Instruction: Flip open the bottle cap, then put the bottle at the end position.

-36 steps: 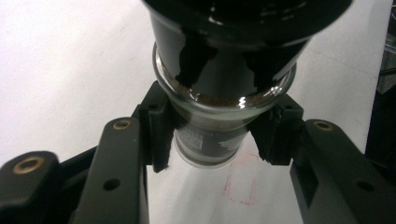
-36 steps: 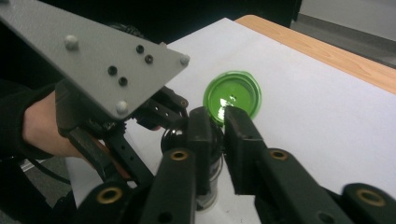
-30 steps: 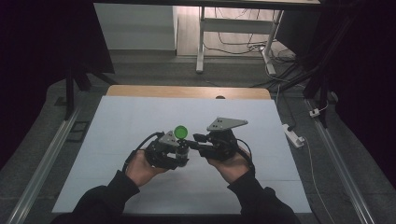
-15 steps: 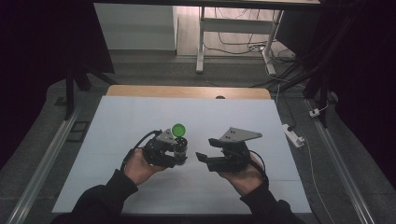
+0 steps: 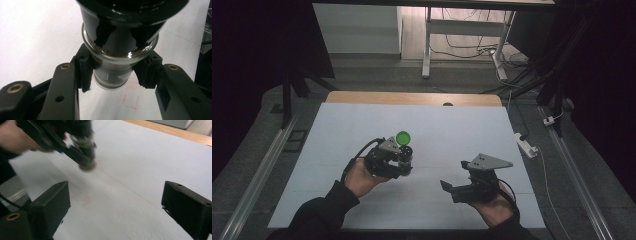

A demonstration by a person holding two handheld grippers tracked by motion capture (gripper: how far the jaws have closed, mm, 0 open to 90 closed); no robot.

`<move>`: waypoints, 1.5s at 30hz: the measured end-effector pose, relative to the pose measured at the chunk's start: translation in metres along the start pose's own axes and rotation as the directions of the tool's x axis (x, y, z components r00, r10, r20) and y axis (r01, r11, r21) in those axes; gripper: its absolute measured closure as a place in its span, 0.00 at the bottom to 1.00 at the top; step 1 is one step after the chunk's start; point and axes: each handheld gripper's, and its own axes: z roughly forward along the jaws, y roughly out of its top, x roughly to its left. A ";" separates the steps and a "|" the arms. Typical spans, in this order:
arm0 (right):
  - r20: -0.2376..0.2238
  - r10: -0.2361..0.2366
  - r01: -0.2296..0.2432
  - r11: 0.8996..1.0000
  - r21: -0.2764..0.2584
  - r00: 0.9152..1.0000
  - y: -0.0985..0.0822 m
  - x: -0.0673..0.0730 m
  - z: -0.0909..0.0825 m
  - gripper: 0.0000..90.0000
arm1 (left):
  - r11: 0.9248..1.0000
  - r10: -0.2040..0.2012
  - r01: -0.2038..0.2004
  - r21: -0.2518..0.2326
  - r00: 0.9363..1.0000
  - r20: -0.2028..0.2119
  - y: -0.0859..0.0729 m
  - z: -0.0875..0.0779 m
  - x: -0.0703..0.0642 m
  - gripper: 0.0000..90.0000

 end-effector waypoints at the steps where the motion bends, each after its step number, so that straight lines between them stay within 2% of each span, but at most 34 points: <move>1: 0.007 0.003 -0.003 1.000 0.004 1.000 -0.004 -0.002 -0.001 0.06 | 1.000 -0.001 0.001 0.000 1.000 -0.001 0.000 0.000 0.000 0.59; 6: 0.053 0.023 -0.024 1.000 0.020 0.998 -0.021 -0.010 -0.008 0.00 | 1.000 -0.004 0.004 -0.002 1.000 0.000 0.001 -0.002 0.002 0.59; 14: 0.104 0.058 -0.062 0.997 0.040 0.993 -0.044 -0.019 -0.021 0.00 | 1.000 -0.009 0.009 -0.009 1.000 0.000 0.001 -0.003 0.003 0.59; 15: 0.122 0.061 -0.068 0.997 0.048 0.991 -0.049 -0.021 -0.024 0.00 | 1.000 -0.010 0.010 -0.009 1.000 -0.001 0.002 -0.004 0.003 0.59; 23: 0.152 0.095 -0.108 0.991 0.080 0.984 -0.066 -0.027 -0.030 0.00 | 1.000 -0.011 0.011 -0.016 1.000 -0.002 0.003 -0.006 0.004 0.59; 33: 0.166 0.126 -0.142 0.986 0.089 0.978 -0.074 -0.032 -0.037 0.00 | 0.999 -0.026 0.025 -0.029 1.000 -0.004 0.005 -0.009 0.011 0.59; 45: 0.160 0.140 -0.158 0.982 0.106 0.977 -0.076 -0.035 -0.037 0.00 | 0.998 -0.038 0.037 -0.049 0.999 -0.017 0.012 -0.007 0.019 0.59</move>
